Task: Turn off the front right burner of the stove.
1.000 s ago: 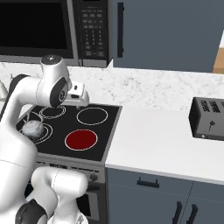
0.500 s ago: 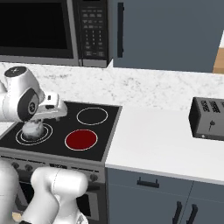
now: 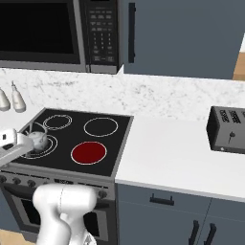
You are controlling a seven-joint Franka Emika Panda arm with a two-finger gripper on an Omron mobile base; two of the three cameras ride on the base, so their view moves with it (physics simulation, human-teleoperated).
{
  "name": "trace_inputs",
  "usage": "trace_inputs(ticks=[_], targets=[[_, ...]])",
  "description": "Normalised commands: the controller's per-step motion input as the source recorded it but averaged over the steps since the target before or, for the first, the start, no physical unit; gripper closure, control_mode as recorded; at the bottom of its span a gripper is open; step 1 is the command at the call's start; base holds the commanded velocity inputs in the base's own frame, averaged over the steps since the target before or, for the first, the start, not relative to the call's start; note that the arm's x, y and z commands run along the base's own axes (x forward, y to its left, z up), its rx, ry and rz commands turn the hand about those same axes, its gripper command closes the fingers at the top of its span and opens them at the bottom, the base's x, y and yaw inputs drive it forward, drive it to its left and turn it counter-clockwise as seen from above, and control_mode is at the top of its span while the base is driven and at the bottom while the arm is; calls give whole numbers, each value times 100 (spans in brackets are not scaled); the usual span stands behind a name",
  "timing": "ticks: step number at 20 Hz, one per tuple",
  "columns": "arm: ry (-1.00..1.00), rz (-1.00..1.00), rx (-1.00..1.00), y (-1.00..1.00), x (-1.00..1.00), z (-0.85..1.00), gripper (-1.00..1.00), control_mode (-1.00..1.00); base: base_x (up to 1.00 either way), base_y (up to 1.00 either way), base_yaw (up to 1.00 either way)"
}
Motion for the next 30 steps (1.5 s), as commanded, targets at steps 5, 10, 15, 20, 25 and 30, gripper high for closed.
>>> trace_inputs(ticks=[5,10,15,20,25,30], targets=[[-5,16,-22,53,-39,-76,-100,-100,0,0,0],[-12,6,-14,32,0,-71,-100,-100,0,0,0],[-28,0,0,0,28,-43,-100,-100,0,0,0],[-20,0,0,0,17,-48,-100,-100,0,0,0],[-24,0,3,0,0,-45,-100,-100,0,0,0],[-29,-1,20,-15,0,-14,-100,-100,0,0,0]])
